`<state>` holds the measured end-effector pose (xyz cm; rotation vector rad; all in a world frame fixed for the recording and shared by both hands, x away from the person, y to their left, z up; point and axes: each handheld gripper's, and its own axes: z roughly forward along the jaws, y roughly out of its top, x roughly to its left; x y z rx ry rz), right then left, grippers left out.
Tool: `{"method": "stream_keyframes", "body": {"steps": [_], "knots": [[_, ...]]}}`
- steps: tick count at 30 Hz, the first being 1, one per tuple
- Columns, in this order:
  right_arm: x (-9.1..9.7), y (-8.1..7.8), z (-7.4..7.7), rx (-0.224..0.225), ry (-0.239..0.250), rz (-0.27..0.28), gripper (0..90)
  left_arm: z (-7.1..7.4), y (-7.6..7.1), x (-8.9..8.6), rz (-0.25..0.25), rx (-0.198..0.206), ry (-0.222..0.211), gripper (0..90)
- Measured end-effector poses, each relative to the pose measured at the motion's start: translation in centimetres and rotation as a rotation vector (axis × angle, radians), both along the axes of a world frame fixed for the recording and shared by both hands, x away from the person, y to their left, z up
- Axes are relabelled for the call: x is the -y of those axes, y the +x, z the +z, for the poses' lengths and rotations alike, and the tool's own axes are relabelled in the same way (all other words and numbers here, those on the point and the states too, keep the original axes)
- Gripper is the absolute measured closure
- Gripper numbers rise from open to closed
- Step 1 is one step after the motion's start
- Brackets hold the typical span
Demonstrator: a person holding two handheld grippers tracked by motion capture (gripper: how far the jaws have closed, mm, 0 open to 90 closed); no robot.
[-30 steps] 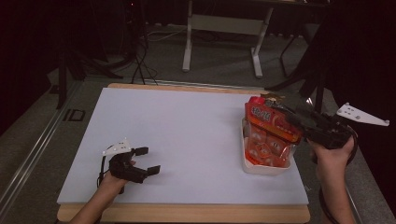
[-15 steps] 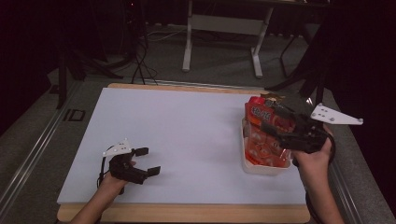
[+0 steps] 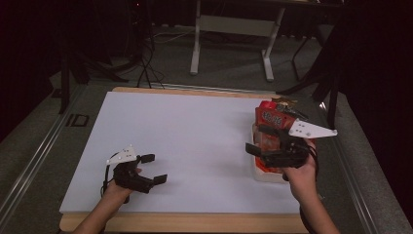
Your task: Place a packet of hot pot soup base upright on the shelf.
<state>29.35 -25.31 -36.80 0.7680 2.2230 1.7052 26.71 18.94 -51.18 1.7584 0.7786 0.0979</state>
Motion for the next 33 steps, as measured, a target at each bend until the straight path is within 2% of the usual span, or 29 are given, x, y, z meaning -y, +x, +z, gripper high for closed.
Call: {"method": "stream_keyframes", "body": {"steps": [6, 13, 21, 28, 33], "knots": [[-0.9, 0.4, -2.4, -0.018, -0.042, -0.014, 13.3, 0.0, 0.0, 0.0, -0.001, 0.005, 0.002, 0.4], [-2.0, 0.6, -5.3, -0.064, -0.106, 0.005, 13.3, 0.0, -0.1, 0.1, -0.005, 0.008, 0.007, 0.4], [-2.7, 0.6, -7.5, -0.089, -0.145, 0.017, 13.8, 0.0, -0.1, 0.1, -0.007, 0.011, 0.015, 0.4], [-3.1, 0.2, -9.2, -0.089, -0.174, 0.050, 13.9, 0.0, -0.2, 0.2, -0.010, 0.011, 0.021, 0.4], [-3.6, -0.1, -10.3, -0.096, -0.229, 0.059, 14.0, 0.0, -0.2, 0.2, -0.010, 0.014, 0.021, 0.4]]}}
